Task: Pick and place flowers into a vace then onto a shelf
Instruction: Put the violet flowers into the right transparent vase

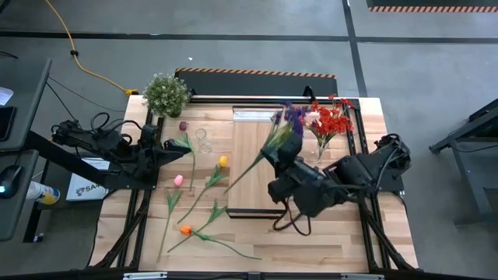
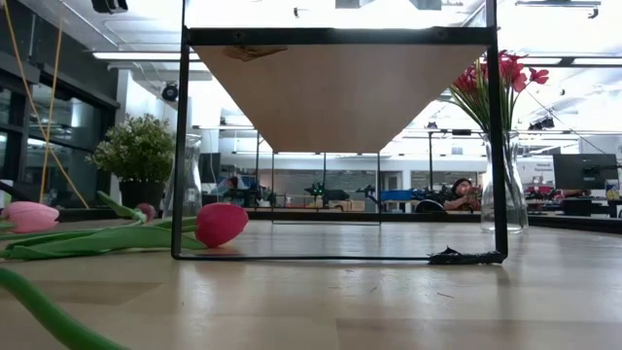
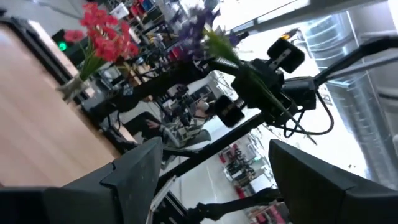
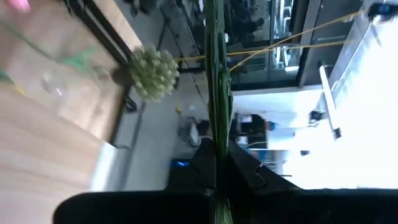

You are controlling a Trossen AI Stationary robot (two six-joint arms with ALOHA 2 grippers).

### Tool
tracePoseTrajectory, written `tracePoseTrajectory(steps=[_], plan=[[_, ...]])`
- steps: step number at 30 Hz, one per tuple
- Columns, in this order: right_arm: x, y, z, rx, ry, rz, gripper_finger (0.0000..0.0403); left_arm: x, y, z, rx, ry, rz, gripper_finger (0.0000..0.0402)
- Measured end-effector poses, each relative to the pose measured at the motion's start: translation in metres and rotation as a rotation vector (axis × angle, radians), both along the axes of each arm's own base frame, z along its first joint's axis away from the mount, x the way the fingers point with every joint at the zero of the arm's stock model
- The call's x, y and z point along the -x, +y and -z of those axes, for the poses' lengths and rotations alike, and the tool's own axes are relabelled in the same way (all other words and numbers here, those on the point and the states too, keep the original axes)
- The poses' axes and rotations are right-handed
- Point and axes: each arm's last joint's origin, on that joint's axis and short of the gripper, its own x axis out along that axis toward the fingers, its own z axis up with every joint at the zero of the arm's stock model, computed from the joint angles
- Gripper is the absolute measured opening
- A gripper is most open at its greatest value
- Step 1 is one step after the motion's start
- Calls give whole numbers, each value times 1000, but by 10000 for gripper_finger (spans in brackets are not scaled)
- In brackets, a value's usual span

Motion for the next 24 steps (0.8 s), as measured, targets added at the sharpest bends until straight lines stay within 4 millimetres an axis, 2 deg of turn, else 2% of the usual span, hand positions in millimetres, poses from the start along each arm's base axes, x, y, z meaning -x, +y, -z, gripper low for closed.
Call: tracePoseTrajectory(steps=[8,17,24], plan=[[-17,-14,3,262,216,-19,3,-12,-5,-1,84,-9,15,326],[-48,-16,32,453,450,-51,3,-25,-10,-8,95,-103,11,326],[-74,-20,50,526,525,-49,3,-37,-15,-4,130,-77,21,326]])
